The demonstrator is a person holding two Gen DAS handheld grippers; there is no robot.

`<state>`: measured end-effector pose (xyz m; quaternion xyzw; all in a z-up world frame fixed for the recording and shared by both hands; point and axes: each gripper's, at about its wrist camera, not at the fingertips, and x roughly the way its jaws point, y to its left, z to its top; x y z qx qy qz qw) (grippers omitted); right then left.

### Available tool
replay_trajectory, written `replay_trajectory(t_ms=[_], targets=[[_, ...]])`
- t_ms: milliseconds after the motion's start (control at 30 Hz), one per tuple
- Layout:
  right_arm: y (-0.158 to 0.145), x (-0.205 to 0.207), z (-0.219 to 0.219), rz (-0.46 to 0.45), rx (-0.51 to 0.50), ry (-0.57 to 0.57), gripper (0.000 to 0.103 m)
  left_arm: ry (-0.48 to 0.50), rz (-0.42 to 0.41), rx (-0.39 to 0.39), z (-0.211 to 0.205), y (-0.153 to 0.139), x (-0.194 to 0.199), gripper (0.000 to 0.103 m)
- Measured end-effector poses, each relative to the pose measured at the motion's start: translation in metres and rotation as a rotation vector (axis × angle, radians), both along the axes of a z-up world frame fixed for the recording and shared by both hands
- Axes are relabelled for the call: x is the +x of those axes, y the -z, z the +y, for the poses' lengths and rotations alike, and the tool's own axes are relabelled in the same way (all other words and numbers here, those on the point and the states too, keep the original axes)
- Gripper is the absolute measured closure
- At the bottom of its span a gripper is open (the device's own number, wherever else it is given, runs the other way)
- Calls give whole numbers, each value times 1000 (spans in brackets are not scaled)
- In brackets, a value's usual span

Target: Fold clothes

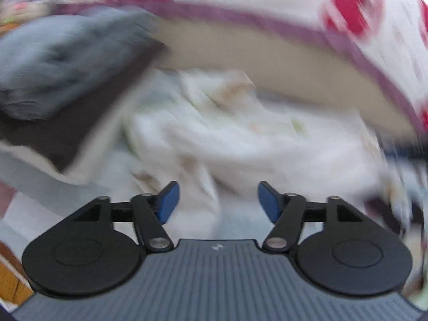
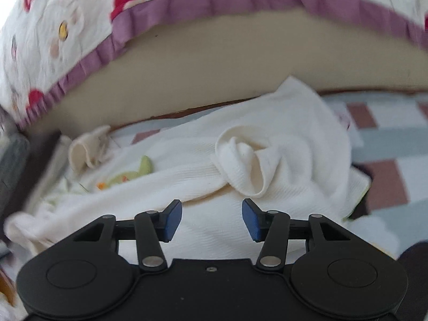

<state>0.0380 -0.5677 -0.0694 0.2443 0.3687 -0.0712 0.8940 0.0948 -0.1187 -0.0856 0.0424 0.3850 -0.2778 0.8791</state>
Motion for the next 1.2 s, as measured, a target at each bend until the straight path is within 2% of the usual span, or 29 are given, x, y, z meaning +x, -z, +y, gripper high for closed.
replay_trajectory(t_ms=[67, 133, 233, 333, 367, 400, 433, 467, 533, 600, 700, 767, 833, 933, 1100, 1200], targets=[[3, 5, 2, 1, 16, -34, 48, 13, -42, 140, -18, 14, -5, 34], [5, 10, 8, 17, 23, -56, 48, 7, -46, 221, -27, 30, -3, 34], [8, 12, 17, 26, 45, -72, 48, -40, -7, 274, -30, 51, 9, 32], [6, 7, 23, 42, 14, -120, 48, -64, -32, 304, -32, 57, 13, 33], [3, 4, 25, 45, -15, -138, 48, -59, -53, 305, -32, 56, 13, 39], [0, 0, 26, 48, -47, -153, 48, -49, -74, 322, -34, 54, 12, 75], [-3, -3, 26, 47, -76, -165, 48, -42, -99, 366, -39, 52, 11, 99], [-6, -7, 25, 45, -104, -175, 48, -42, -135, 410, -42, 49, 10, 99], [-13, -17, 22, 17, -169, -155, 48, -81, -269, 491, -48, 31, 0, 99], [-19, -29, 17, -22, -218, -112, 47, -140, -361, 456, -37, -4, -13, 99], [-21, -40, 5, -46, -179, -78, 48, -242, -486, 336, -7, -61, -38, 99], [-22, -44, 1, -47, -148, -69, 48, -311, -574, 296, 12, -86, -52, 99], [-24, -46, 4, -56, -136, -80, 48, -380, -622, 255, 31, -102, -63, 99], [-26, -48, 13, -74, -131, -109, 47, -435, -616, 217, 56, -105, -76, 99], [-17, -62, 35, -86, -79, -148, 45, -492, -529, 178, 76, -87, -99, 99], [-10, -61, 49, -65, -110, -204, 45, -514, -485, 228, 80, -73, -109, 99]])
